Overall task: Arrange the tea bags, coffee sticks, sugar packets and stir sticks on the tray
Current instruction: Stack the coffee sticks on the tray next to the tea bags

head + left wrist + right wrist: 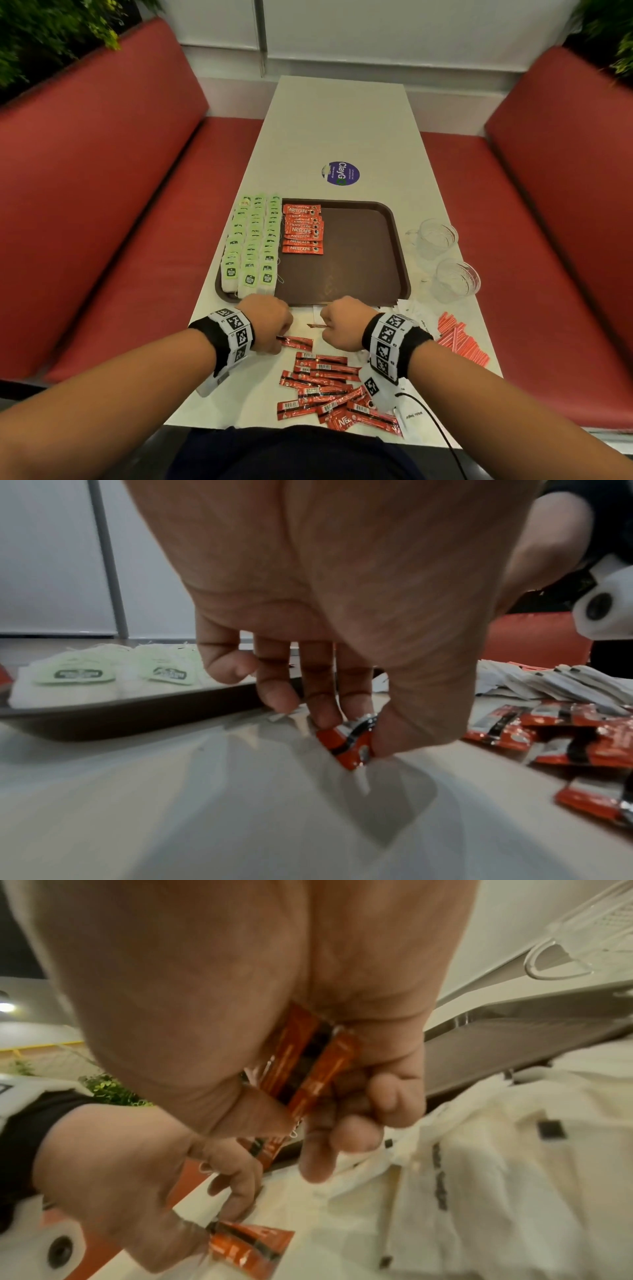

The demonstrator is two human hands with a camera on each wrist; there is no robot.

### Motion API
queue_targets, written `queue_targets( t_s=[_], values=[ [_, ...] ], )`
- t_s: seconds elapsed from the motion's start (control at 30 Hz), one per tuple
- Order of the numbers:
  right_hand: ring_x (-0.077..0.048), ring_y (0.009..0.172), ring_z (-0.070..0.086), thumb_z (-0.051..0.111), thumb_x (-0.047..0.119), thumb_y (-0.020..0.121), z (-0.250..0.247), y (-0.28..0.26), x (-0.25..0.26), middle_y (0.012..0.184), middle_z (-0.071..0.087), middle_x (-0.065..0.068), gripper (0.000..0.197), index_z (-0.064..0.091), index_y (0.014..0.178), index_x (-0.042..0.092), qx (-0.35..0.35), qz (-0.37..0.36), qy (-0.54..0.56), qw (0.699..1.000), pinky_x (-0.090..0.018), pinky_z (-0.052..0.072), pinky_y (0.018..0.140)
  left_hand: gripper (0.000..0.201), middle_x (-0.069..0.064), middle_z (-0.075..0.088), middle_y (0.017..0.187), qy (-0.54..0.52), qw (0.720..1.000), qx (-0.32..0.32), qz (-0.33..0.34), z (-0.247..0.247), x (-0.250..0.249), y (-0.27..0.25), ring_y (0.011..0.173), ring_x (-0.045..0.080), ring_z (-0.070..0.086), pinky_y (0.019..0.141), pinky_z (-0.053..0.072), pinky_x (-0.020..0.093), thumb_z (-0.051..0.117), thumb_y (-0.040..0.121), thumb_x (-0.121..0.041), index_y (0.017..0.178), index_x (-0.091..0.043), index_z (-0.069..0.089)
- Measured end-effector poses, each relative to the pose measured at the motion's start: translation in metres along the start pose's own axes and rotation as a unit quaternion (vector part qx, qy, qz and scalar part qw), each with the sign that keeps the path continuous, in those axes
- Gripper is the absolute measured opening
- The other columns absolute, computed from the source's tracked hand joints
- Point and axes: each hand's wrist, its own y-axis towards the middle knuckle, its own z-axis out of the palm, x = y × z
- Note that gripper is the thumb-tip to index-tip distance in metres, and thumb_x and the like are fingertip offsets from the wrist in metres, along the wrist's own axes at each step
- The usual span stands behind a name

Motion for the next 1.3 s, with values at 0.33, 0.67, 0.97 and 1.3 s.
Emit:
queue_targets(
  t_s=[0.33, 0.67, 0.97, 1.3],
  values=[
    [-0.022, 0.087, 0.061, 0.048, 0.026, 0.095, -0.008, 0.015, -0.011, 0.098, 0.064, -0.004, 0.017, 0.054, 0.109, 0.018, -0.063, 0.017, 0.16, 0.985, -0.036, 0.052, 0.077, 0.017, -0.007, 0.063, 0.095, -0.126, 0.989, -0.079, 0.024, -0.005, 0.012, -0.002, 0.09, 0.014, 0.057, 0.073, 0.044, 0.027, 0.062, 0.087, -0.023, 0.103, -0.027, 0.063],
    [-0.013, 0.057, 0.048, 0.058, 0.043, 0.097, -0.017, 0.03, -0.019, 0.064, 0.053, 0.004, 0.035, 0.055, 0.07, 0.021, -0.061, -0.009, 0.239, 0.969, -0.028, 0.039, 0.056, 0.026, -0.004, 0.051, 0.068, -0.101, 0.944, -0.313, 0.015, -0.017, 0.018, -0.001, 0.06, 0.02, 0.052, 0.046, 0.035, 0.028, 0.081, 0.063, -0.02, 0.062, -0.021, 0.055],
    [-0.018, 0.079, 0.06, 0.067, 0.032, 0.092, -0.024, 0.037, -0.025, 0.084, 0.063, 0.001, 0.018, 0.06, 0.086, 0.017, -0.133, -0.004, 0.198, 0.971, -0.036, 0.051, 0.074, 0.024, -0.013, 0.062, 0.098, -0.196, 0.942, -0.273, -0.017, -0.022, 0.026, 0.015, 0.092, 0.011, 0.05, 0.079, 0.042, 0.03, 0.062, 0.091, -0.048, 0.108, -0.031, 0.065],
    [-0.016, 0.067, 0.058, 0.058, 0.03, 0.095, -0.028, 0.045, -0.04, 0.08, 0.062, 0.0, 0.014, 0.05, 0.098, 0.019, -0.161, 0.06, 0.251, 0.953, -0.03, 0.044, 0.06, 0.027, -0.01, 0.067, 0.111, -0.159, 0.954, -0.232, -0.103, -0.027, 0.053, 0.053, 0.101, 0.018, 0.052, 0.087, 0.043, 0.039, 0.049, 0.101, -0.041, 0.116, -0.037, 0.07]
  ],
)
